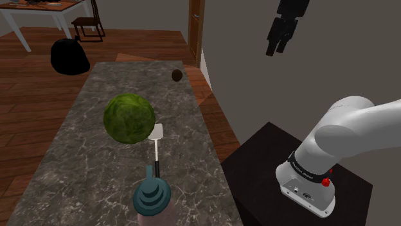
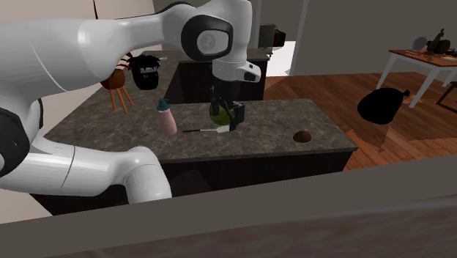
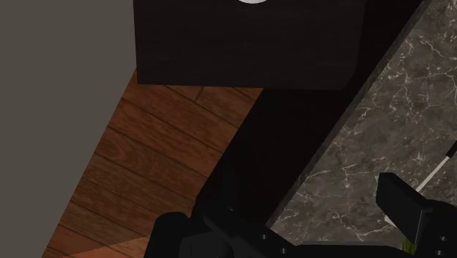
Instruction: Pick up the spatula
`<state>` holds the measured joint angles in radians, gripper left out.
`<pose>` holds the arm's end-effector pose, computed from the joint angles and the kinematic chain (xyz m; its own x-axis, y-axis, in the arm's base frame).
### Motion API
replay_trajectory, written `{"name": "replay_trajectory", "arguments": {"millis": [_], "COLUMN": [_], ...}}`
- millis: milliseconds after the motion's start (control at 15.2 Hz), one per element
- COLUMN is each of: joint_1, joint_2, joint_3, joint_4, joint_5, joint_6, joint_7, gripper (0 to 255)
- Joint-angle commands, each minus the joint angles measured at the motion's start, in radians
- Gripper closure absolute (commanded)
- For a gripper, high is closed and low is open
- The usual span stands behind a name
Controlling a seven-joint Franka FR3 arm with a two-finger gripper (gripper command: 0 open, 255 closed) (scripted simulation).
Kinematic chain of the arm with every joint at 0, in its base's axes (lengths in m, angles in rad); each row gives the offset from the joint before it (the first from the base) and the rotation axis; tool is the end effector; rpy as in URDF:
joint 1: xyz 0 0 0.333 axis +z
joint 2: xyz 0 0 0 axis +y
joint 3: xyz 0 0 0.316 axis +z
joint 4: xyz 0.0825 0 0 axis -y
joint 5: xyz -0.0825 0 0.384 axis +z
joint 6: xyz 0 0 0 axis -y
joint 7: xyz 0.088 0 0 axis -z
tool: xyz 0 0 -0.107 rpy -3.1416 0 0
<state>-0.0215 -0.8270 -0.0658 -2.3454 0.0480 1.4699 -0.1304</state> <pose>0.2843 -0.0262 0.5988 0.9968 0.0709 -0.0362 0.0669 -0.9926 -0.1018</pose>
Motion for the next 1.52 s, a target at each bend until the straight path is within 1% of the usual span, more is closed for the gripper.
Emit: {"name": "replay_trajectory", "arguments": {"millis": [0,396,726,1122,1452], "joint_1": [0.0,0.016,0.035,0.048,0.036], "joint_2": [0.0,-0.017,0.02,0.131,0.276], "joint_3": [0.0,0.146,0.276,0.437,0.576], "joint_4": [0.0,-0.116,-0.172,-0.187,-0.155], "joint_5": [0.0,0.103,0.19,0.278,0.315], "joint_6": [0.0,0.109,0.217,0.366,0.499], "joint_7": [0.0,0.192,0.349,0.535,0.694], "gripper": [0,0,0,0,0]}}
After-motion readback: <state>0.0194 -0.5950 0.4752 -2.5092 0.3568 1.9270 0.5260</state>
